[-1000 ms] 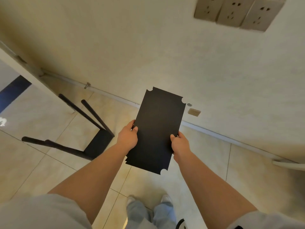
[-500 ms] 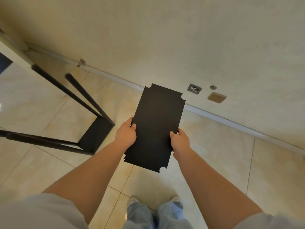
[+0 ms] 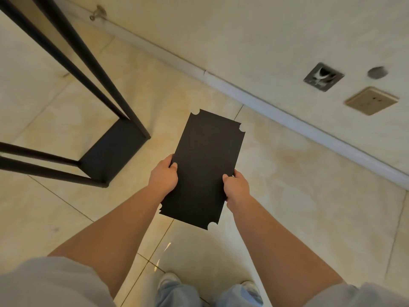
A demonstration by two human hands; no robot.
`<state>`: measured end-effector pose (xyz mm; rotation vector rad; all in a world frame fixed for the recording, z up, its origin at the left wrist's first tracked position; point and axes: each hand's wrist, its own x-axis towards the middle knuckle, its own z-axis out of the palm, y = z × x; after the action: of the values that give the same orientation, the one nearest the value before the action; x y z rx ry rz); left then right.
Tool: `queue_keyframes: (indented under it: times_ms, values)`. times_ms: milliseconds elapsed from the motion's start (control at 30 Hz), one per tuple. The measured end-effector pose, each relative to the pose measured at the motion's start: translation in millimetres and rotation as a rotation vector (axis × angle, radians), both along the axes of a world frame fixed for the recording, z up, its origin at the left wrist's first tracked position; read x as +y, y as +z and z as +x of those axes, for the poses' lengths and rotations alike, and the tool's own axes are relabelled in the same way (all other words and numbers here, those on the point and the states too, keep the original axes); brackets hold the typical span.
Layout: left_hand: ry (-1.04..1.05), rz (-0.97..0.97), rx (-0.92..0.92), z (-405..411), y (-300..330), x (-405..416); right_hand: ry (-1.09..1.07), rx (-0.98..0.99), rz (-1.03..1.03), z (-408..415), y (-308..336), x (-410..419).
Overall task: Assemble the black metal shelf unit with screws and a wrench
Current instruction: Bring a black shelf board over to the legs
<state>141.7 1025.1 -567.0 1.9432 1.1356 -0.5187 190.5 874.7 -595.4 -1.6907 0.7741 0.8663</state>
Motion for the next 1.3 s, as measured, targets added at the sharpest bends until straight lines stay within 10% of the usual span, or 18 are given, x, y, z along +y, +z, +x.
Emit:
queue_keyframes:
  times_ms: [567, 1300]
  values:
    - [0.084, -0.126, 0.007, 4, -198, 10, 0.228, 0.061, -0.155, 13, -180, 13]
    - [0.099, -0.088, 0.024, -5, -273, 4, 0.247, 0.102, -0.122, 2, -244, 2]
